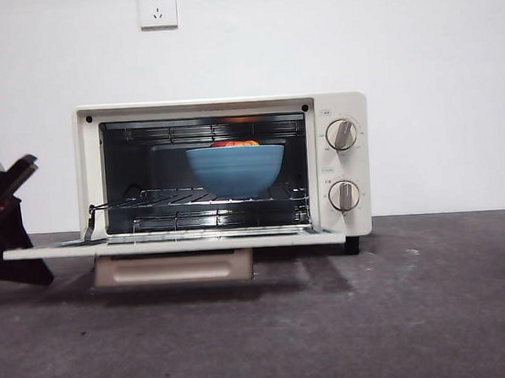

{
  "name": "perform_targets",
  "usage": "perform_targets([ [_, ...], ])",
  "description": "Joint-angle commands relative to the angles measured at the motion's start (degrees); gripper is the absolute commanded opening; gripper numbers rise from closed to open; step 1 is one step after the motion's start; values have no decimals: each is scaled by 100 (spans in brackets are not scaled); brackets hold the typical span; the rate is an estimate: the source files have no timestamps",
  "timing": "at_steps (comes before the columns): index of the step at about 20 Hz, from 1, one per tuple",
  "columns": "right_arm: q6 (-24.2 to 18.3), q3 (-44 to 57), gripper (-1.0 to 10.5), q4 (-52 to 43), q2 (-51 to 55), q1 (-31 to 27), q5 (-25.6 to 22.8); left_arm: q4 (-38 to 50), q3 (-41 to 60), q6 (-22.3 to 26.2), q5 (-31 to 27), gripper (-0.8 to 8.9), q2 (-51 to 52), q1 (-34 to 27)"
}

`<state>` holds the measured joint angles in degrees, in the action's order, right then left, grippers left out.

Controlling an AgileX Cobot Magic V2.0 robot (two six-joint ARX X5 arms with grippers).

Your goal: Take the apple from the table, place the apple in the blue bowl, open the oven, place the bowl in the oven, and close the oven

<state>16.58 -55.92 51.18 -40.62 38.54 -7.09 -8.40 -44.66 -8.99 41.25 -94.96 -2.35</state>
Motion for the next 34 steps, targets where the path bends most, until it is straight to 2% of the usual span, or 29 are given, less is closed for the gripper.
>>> perform_targets([
  [1, 87, -52, 152, -31, -35, 44, -7, 411, -66, -507, 726, 6, -96, 28],
  [6, 101, -52, 152, -24, -35, 44, -4, 1106, -68, -1137, 1025, 6, -85, -144],
  [10, 103, -52, 152, -13, -35, 44, 17, 1832, -70, -1648, 1043, 6, -85, -184],
  [16, 105, -52, 152, -11, -35, 44, 13, 3359, -72, -2470, 885, 6, -85, -184],
  [21, 144, -52, 152, -11, -35, 44, 15, 3703, -72, -2669, 787, 6, -74, -181],
  [24, 72, -52, 153, -26, -42, 44, 15, 3386, -72, -2546, 785, 7, 212, -164],
  [27, -232, -52, 153, -328, -42, 44, 114, 2682, -72, -2111, 516, 7, 999, -59],
  [31, -553, 7, 152, -914, -46, 44, 184, 986, -72, -1049, -435, 7, 2505, 251],
  [34, -579, 448, 152, -1792, -44, 44, 669, -118, -72, -535, -1241, 7, 3641, 573],
])
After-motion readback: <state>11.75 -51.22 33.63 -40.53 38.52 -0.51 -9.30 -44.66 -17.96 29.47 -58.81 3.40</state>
